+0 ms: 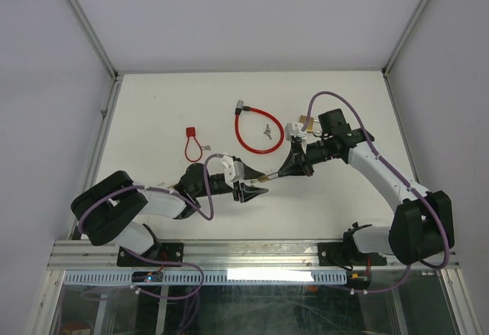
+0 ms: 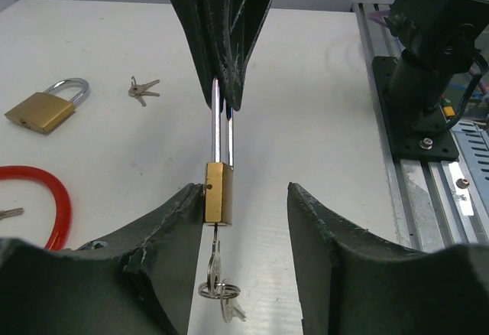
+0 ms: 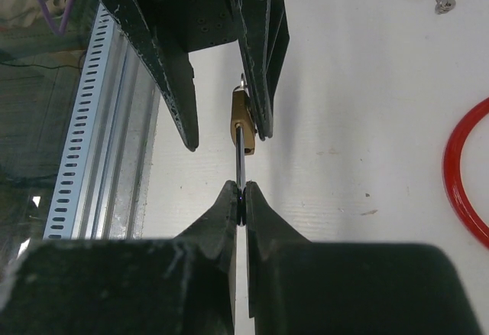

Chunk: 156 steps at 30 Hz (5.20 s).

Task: Lock with the key
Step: Lock the lock.

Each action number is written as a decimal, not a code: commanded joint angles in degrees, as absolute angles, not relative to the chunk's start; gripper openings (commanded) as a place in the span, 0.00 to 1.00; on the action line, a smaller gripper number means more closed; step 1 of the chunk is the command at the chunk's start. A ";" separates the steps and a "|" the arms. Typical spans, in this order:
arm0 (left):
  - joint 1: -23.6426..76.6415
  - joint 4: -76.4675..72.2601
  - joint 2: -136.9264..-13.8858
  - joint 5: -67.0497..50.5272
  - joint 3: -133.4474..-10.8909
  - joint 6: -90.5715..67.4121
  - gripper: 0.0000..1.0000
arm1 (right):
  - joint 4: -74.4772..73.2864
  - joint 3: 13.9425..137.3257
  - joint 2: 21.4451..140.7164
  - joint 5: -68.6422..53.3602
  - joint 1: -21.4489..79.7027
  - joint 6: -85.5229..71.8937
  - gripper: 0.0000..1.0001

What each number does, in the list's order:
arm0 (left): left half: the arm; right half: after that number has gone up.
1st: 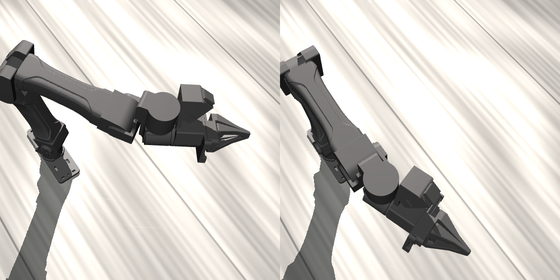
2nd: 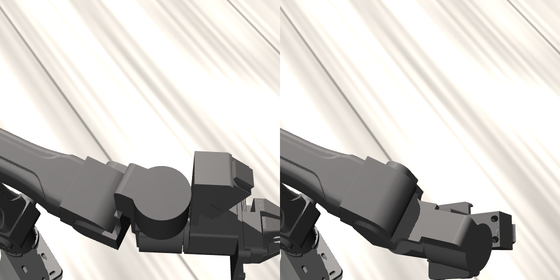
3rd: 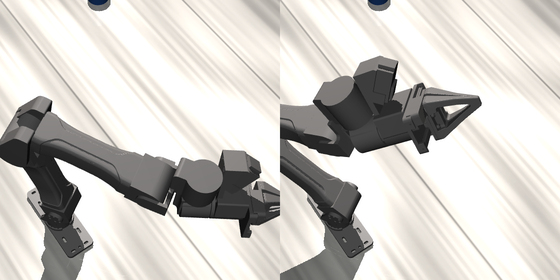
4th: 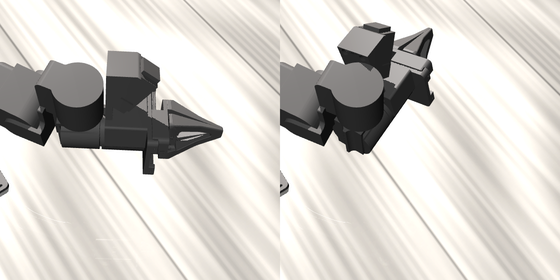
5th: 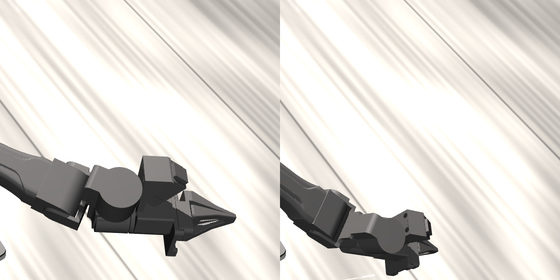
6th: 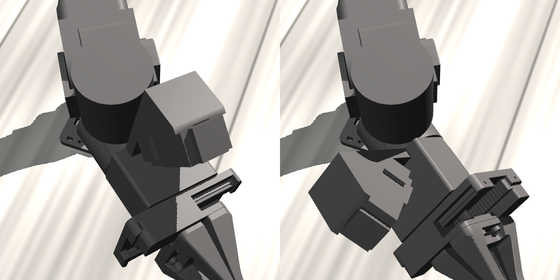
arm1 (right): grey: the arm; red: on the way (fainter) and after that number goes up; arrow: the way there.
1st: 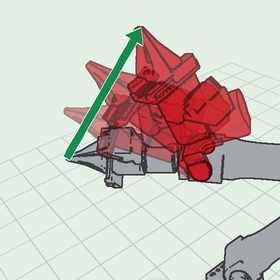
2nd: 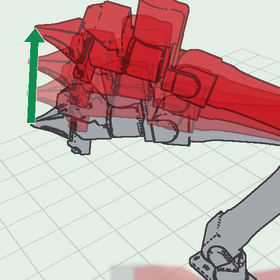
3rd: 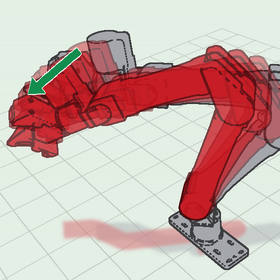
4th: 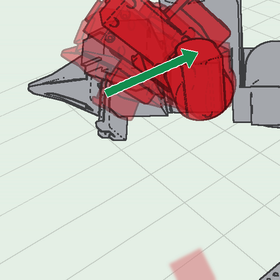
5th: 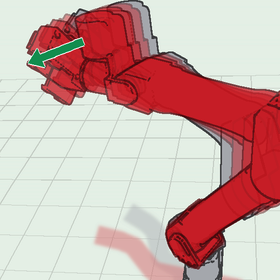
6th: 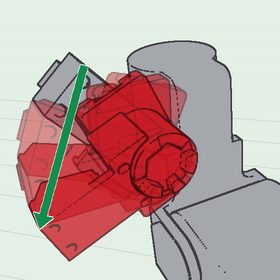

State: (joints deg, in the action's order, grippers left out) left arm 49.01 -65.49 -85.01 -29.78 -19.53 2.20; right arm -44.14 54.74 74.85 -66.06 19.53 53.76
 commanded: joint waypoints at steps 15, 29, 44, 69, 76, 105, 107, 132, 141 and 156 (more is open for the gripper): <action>47.01 -62.24 -86.67 -33.35 -23.49 -0.06 0.34 | -45.09 56.80 73.02 -69.65 19.82 56.41 0.00; 46.85 -62.45 -86.97 -36.60 -24.55 -1.93 0.00 | -45.10 56.52 73.72 -68.61 21.01 57.20 0.00; 46.68 -70.15 -83.77 -37.38 -22.06 -2.83 0.00 | -37.33 51.81 76.23 -67.52 27.07 54.58 0.00; 44.92 -78.43 -84.63 -31.45 -17.78 -4.82 0.02 | -30.92 51.62 80.70 -56.31 36.04 47.07 0.00; 44.93 -76.51 -82.35 -28.28 -14.67 -8.50 0.48 | -35.30 53.19 78.28 -58.60 32.41 50.03 0.00; 44.92 -42.23 -59.04 -20.91 -17.56 -14.76 0.86 | -54.50 58.45 78.83 -64.67 26.11 67.96 0.00; 44.92 -41.36 -59.74 -21.47 -18.95 -15.08 0.88 | -55.01 58.60 79.04 -64.69 26.10 68.38 0.00; 44.92 -25.01 -69.03 -28.98 -33.97 -11.62 0.89 | -59.20 59.59 79.37 -65.17 26.15 72.85 0.00; 44.87 -24.08 -71.99 -33.22 -36.32 -11.30 0.90 | -60.54 59.88 79.47 -65.05 26.14 74.43 0.00; 41.82 -23.47 -72.39 -36.49 -38.14 -11.72 0.91 | -60.58 55.31 74.80 -63.57 26.32 90.18 0.00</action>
